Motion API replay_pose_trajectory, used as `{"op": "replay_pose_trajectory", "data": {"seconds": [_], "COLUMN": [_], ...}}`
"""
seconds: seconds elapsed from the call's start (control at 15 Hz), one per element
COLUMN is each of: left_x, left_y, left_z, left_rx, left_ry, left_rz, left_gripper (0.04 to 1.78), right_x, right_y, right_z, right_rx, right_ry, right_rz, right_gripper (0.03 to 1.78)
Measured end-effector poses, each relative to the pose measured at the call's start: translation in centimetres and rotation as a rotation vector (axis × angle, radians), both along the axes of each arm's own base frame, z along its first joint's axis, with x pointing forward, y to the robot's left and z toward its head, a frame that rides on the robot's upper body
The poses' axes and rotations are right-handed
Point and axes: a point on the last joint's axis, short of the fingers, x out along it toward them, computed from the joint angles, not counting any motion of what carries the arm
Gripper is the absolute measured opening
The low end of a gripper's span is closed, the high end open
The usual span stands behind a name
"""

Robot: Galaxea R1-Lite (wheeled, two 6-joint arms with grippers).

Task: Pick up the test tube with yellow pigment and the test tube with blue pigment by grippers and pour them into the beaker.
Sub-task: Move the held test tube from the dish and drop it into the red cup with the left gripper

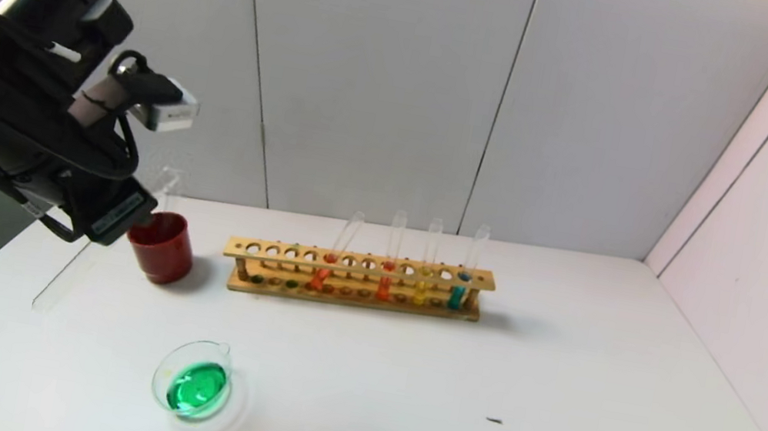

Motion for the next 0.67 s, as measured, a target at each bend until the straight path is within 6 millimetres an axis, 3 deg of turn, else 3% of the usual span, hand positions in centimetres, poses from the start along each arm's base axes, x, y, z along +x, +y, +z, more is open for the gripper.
{"op": "replay_pose_trajectory", "data": {"seconds": [0.4, 0.67], "left_x": [2.1, 5.0], "left_y": [1.4, 2.6], "left_z": [0.6, 0.2], "left_rx": [-0.091, -0.141], "left_ry": [-0.143, -0.246], "left_rz": [0.101, 0.145], "left_gripper": [0.3, 0.3], "right_x": [0.0, 0.0], "right_y": [0.0, 0.0], "right_z": [0.0, 0.0], "right_rx": [0.0, 0.0], "right_ry": [0.0, 0.0], "right_rz": [0.0, 0.0], "right_gripper": [1.7, 1.7]}}
